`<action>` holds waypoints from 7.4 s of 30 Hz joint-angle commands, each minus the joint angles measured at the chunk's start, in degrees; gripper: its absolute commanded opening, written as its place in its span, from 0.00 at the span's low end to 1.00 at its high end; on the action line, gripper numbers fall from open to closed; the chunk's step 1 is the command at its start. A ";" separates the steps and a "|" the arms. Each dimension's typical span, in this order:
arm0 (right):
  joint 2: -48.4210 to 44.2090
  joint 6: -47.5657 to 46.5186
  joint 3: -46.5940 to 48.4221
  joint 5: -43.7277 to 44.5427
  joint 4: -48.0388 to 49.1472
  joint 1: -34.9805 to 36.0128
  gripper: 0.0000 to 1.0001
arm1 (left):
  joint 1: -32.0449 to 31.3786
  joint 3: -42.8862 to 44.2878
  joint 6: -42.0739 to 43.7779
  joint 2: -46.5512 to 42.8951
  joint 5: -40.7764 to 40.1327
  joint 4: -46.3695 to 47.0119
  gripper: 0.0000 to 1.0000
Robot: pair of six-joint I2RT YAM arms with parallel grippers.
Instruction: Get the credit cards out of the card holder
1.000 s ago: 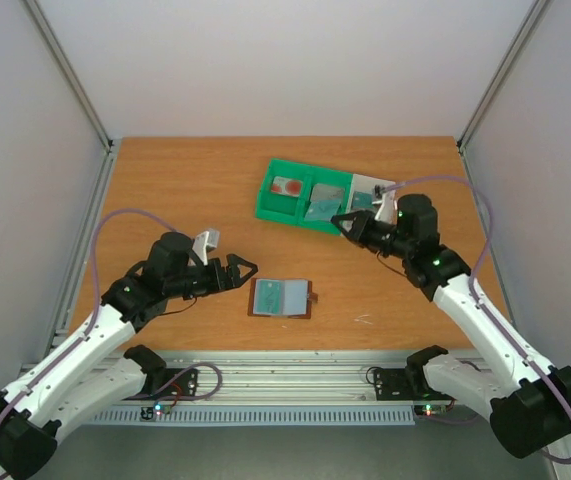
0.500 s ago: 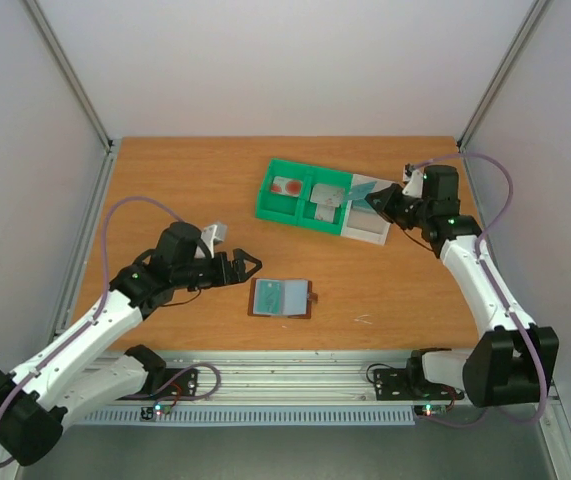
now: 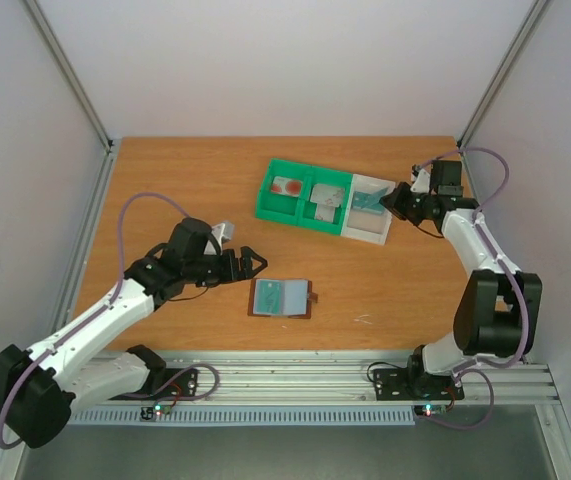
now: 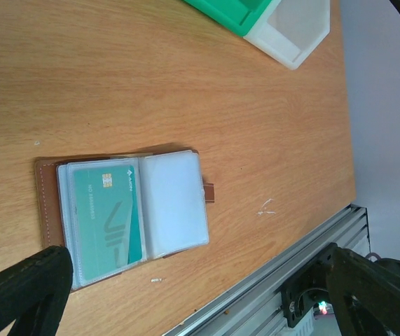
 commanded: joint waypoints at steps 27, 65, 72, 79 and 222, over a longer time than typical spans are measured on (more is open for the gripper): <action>22.12 -7.01 12.49 -1.37 4.42 -0.63 0.01 | 0.23 -1.41 -1.71 3.46 4.19 8.01 0.97; 7.91 8.44 7.02 2.41 -6.90 4.54 0.27 | 0.46 -3.55 2.57 13.52 3.54 2.60 0.78; 1.19 10.73 2.76 2.51 -8.76 13.60 0.26 | 0.72 -6.79 1.07 17.64 6.73 8.67 0.65; -3.27 12.81 -0.65 3.34 -6.97 23.78 0.25 | 1.02 -8.33 1.38 19.75 5.19 11.26 0.46; 5.57 21.96 -28.26 0.94 31.61 44.58 0.07 | 1.09 -18.22 -3.10 23.80 6.74 20.24 0.04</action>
